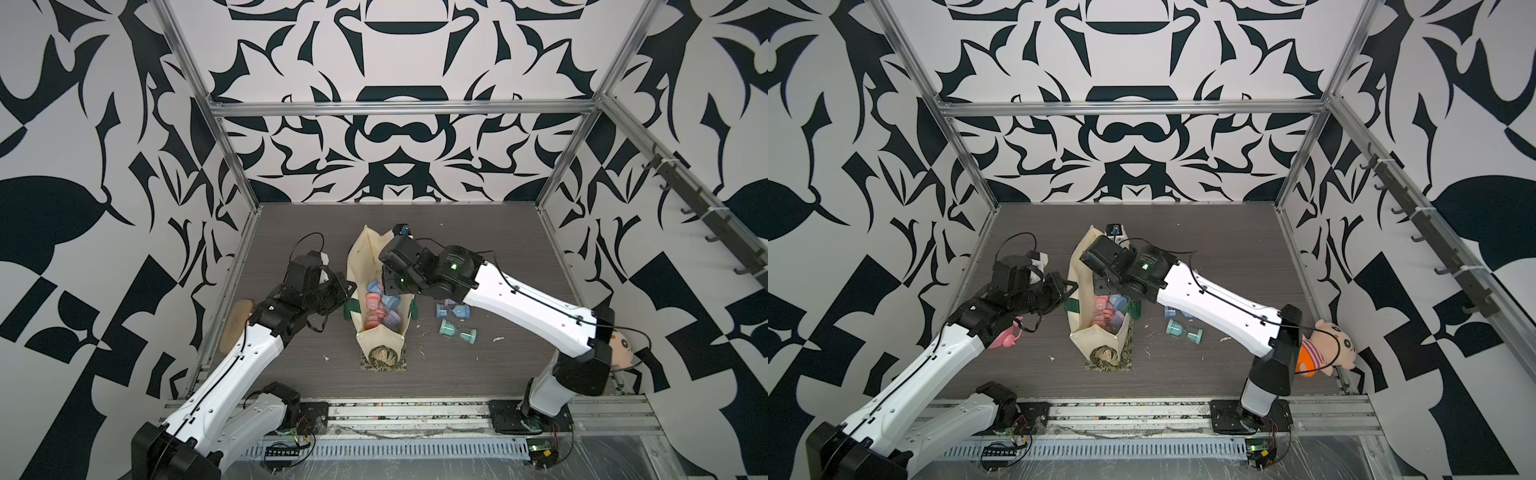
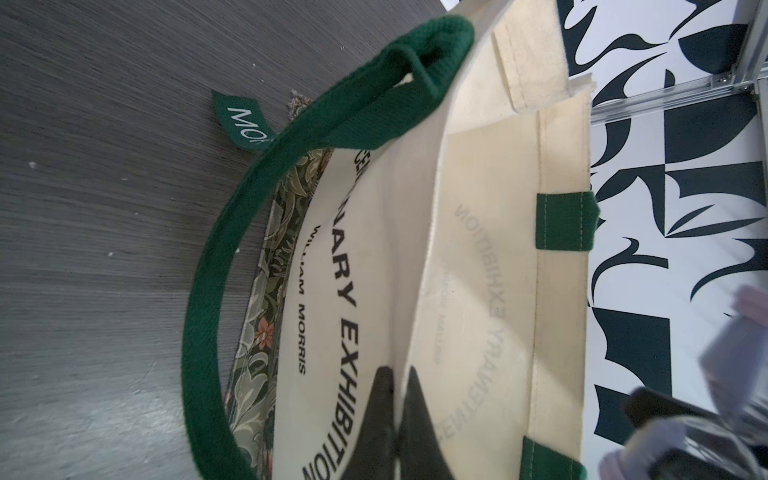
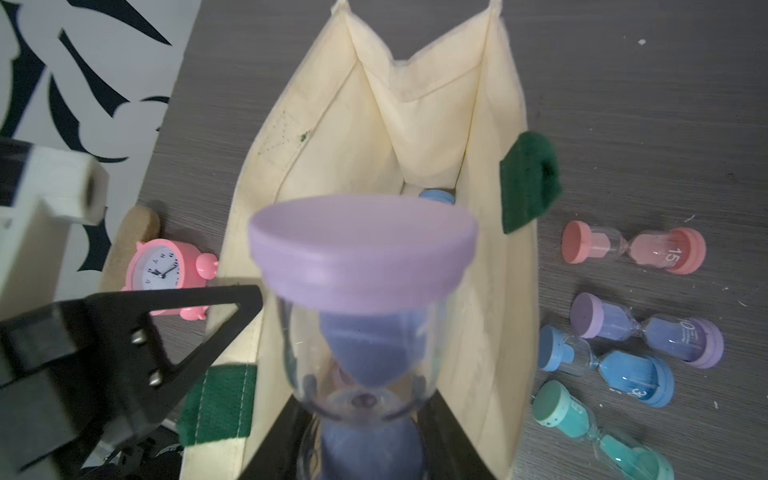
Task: Put the hourglass into the canvas bag
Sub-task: Place the hourglass in the canvas bag.
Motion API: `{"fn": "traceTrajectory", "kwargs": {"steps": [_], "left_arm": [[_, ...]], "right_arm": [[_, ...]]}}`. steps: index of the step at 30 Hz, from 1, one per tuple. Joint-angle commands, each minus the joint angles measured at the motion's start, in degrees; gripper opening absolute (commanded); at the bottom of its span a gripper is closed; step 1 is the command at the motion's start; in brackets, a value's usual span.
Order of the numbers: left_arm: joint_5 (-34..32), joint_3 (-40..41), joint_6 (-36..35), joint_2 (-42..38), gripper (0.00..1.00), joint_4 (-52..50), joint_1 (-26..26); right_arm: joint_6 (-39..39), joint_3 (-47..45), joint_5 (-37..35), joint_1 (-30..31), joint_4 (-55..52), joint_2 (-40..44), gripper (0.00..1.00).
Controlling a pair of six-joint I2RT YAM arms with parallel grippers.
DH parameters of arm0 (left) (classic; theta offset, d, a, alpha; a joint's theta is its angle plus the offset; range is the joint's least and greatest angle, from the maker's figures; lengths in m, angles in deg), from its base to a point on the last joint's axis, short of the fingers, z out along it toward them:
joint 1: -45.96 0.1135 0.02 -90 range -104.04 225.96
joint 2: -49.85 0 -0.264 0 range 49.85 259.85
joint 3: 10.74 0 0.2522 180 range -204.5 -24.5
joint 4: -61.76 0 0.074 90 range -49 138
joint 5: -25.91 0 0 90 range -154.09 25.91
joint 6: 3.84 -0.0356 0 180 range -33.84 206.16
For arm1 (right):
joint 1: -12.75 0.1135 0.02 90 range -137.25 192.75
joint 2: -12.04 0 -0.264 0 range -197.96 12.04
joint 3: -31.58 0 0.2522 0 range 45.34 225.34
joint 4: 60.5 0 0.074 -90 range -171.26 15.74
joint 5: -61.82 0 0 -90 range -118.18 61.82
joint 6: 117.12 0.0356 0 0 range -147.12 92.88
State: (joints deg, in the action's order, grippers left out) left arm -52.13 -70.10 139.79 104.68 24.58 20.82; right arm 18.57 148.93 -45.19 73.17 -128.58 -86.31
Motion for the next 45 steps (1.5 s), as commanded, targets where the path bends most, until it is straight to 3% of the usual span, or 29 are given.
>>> {"fn": "traceTrajectory", "kwargs": {"steps": [1,18,21,26,30,33,45], "left_arm": [[0.5,-0.8,-0.1,-0.1,0.00,0.9,-0.1],[0.7,-0.4,-0.2,0.7,0.00,1.6,-0.1],[0.8,-0.4,-0.1,0.9,0.00,1.8,-0.1],[0.9,-0.3,-0.2,1.0,0.00,1.9,-0.1],[1.0,0.1,-0.2,0.9,0.00,2.0,-0.1],[1.1,0.3,-0.2,0.9,0.00,2.2,-0.1],[1.0,0.3,-0.3,0.9,0.00,1.8,-0.1]], "right_arm": [[0.2,4.3,-0.5,0.0,-1.4,-1.5,0.12],[1.7,5.4,3.9,-7.0,-5.0,-16.1,0.10],[1.9,4.3,4.5,-7.9,-4.9,-16.9,0.19],[1.9,3.7,4.9,-8.2,-4.4,-16.6,0.47],[1.3,4.1,4.7,-7.7,-3.9,-15.1,0.56],[0.8,5.2,4.2,-6.7,-3.6,-13.7,0.60],[-1.5,8.0,-0.8,-2.4,-2.4,-4.2,0.61]]}}
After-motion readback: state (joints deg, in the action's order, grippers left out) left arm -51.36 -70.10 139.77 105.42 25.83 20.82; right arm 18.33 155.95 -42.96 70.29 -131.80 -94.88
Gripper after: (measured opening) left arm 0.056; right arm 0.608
